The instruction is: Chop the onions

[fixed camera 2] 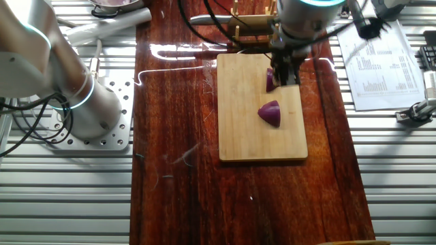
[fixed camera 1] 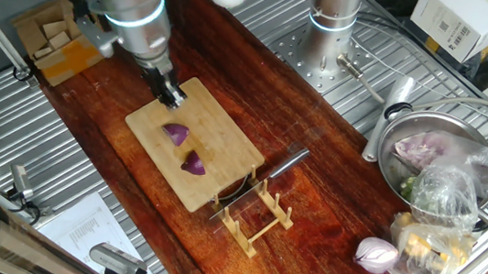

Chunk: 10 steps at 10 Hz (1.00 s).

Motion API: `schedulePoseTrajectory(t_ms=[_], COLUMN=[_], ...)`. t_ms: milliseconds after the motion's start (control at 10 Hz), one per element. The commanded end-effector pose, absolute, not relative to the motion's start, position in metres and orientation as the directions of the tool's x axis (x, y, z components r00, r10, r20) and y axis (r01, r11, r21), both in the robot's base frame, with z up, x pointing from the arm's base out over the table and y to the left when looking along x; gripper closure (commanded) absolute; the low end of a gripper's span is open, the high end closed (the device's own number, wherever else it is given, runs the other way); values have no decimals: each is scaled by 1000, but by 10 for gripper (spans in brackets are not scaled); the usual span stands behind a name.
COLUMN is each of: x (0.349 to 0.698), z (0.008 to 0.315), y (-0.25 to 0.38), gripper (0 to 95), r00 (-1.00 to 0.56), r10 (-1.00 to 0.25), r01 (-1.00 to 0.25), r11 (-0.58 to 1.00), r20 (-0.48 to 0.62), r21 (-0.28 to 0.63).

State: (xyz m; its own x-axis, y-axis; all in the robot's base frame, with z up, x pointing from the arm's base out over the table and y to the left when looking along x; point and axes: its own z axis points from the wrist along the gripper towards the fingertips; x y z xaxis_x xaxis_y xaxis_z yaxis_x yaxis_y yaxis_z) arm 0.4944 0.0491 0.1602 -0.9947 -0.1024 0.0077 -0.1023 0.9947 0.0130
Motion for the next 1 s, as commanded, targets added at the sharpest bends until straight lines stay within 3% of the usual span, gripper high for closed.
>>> schedulePoseTrajectory(t_ms=[100, 500, 1000], x=[490, 490, 481], z=[155, 155, 147], y=[71, 71, 159], gripper=[950, 950, 950], r00=[-995, -960, -991], r10=[-98, -270, -96], r01=[-96, -265, -93], r11=[995, 961, 995], r20=[33, 76, 89], r21=[37, 76, 39])
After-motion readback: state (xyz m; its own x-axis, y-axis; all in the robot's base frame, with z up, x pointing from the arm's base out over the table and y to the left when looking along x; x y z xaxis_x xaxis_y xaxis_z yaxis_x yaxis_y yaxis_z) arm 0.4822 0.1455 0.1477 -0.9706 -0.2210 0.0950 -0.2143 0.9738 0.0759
